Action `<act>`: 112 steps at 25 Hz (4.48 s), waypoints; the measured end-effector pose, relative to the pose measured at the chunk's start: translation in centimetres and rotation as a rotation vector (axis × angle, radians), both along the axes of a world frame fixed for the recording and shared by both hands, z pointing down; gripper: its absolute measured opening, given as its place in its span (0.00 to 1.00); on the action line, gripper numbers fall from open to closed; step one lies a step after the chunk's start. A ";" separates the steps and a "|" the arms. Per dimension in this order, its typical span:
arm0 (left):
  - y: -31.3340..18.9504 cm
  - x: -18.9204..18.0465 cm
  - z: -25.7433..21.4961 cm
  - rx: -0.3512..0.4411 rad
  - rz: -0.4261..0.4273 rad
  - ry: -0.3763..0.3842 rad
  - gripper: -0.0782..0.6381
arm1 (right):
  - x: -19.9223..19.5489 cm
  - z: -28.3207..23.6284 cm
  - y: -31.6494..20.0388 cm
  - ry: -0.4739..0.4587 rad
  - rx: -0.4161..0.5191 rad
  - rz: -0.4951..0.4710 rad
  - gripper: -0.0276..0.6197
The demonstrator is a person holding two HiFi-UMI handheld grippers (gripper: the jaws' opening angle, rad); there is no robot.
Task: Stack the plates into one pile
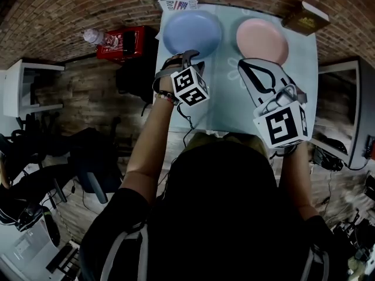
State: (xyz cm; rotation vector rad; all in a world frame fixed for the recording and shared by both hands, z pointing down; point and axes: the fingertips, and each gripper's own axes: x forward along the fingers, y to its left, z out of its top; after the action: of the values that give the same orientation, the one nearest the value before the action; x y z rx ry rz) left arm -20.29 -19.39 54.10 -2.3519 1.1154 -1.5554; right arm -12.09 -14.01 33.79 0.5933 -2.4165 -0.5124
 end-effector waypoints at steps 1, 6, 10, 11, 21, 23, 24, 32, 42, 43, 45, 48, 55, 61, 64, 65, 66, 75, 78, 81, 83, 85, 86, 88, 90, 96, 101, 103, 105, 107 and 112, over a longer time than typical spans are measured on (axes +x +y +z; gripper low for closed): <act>-0.2 0.1 0.9 -0.015 0.002 -0.002 0.32 | 0.2 0.1 -0.2 0.007 -0.002 0.002 0.10; -1.4 0.5 6.0 -0.102 0.014 -0.051 0.32 | 0.9 1.2 -1.2 0.017 -0.030 0.014 0.10; -2.6 0.4 8.0 -0.135 0.005 -0.066 0.32 | 0.8 1.6 -1.8 0.029 -0.036 0.003 0.10; -2.8 0.3 8.4 -0.141 0.006 -0.072 0.32 | 0.8 1.7 -2.0 0.032 -0.038 0.002 0.10; -4.0 -1.1 12.5 -0.230 -0.004 -0.110 0.32 | 1.3 2.4 -3.4 0.056 -0.058 0.008 0.10; -4.0 -1.1 13.1 -0.250 -0.003 -0.119 0.32 | 1.4 2.5 -3.6 0.064 -0.059 0.007 0.10; -4.0 -1.1 13.2 -0.256 0.001 -0.124 0.32 | 1.4 2.5 -3.7 0.067 -0.060 0.007 0.10; -3.8 -0.9 13.5 -0.282 0.008 -0.093 0.25 | 1.4 2.7 -3.8 0.063 -0.065 0.004 0.10; -3.8 -1.4 12.1 -0.195 0.063 -0.228 0.16 | 0.8 2.1 -2.9 0.069 -0.049 -0.012 0.10; -3.9 -1.4 11.7 -0.184 0.065 -0.229 0.15 | 0.7 2.0 -2.9 0.069 -0.046 -0.014 0.10; -4.2 -1.4 10.7 -0.166 0.060 -0.219 0.15 | 0.6 1.9 -2.6 0.053 -0.046 -0.009 0.10; -4.4 -1.4 9.6 -0.155 0.045 -0.195 0.15 | 0.2 1.7 -2.0 0.052 -0.040 -0.018 0.10; -2.6 -1.4 7.2 -0.148 0.051 -0.178 0.15 | -0.4 0.8 -0.5 0.022 -0.021 -0.031 0.10; -1.1 -1.5 3.1 -0.091 0.078 -0.196 0.15 | -1.0 -0.1 1.0 -0.011 -0.010 -0.033 0.10; -0.4 -1.2 0.2 -0.070 0.083 -0.179 0.15 | -1.5 -0.4 1.6 -0.016 0.000 -0.048 0.10; -0.1 -1.1 -0.8 -0.060 0.086 -0.172 0.15 | -1.6 -0.5 1.7 -0.024 0.001 -0.048 0.10; 0.1 -0.9 -1.9 -0.048 0.091 -0.168 0.15 | -1.6 -0.6 1.8 -0.030 0.001 -0.046 0.10; 3.6 -0.6 -8.4 0.042 0.129 -0.211 0.15 | -2.3 -0.9 3.3 -0.053 0.014 -0.058 0.10; 4.8 -0.6 -9.4 0.059 0.140 -0.226 0.15 | -2.5 -1.0 3.8 -0.058 0.014 -0.065 0.10; 5.8 -0.7 -10.6 0.069 0.132 -0.222 0.15 | -2.7 -1.1 4.1 -0.057 0.020 -0.075 0.10; 6.4 -0.7 -11.7 0.085 0.124 -0.220 0.15 | -2.8 -1.3 4.2 -0.066 0.023 -0.074 0.10; 7.0 -0.6 -12.6 0.107 0.120 -0.216 0.15 | -3.0 -1.4 4.4 -0.074 0.026 -0.074 0.10; 7.3 -0.4 -12.9 0.120 0.119 -0.210 0.15 | -3.0 -1.4 4.5 -0.075 0.024 -0.073 0.10; 7.5 0.0 -13.5 0.143 0.121 -0.203 0.15 | -2.9 -1.1 4.8 -0.066 0.017 -0.075 0.10; 7.5 0.2 -13.9 0.156 0.126 -0.204 0.15 | -2.9 -0.9 5.0 -0.055 0.014 -0.082 0.10; 7.3 0.5 -14.5 0.166 0.144 -0.210 0.15 | -2.9 -1.1 5.0 -0.065 0.014 -0.080 0.10; 7.1 1.1 -14.1 0.159 0.167 -0.220 0.15 | -2.1 -0.6 4.7 -0.068 0.001 -0.055 0.10; 7.0 1.7 -13.9 0.153 0.185 -0.224 0.15 | -1.5 -0.6 4.4 -0.070 -0.001 -0.036 0.10; 6.7 2.6 -13.8 0.146 0.206 -0.220 0.15 | -0.7 -0.7 4.0 -0.068 -0.002 -0.018 0.10; 6.5 3.8 -13.7 0.146 0.233 -0.211 0.15 | 0.4 -0.7 3.6 -0.065 -0.003 0.004 0.10; 5.5 7.3 -13.3 0.150 0.296 -0.199 0.15 | 3.4 -0.6 2.6 -0.056 -0.001 0.059 0.10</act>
State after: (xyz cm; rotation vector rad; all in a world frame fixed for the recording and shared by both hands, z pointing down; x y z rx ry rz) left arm -13.01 -13.91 40.76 -2.0970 0.7707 -1.5014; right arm -8.72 -11.40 33.14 0.6854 -2.4438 -0.4748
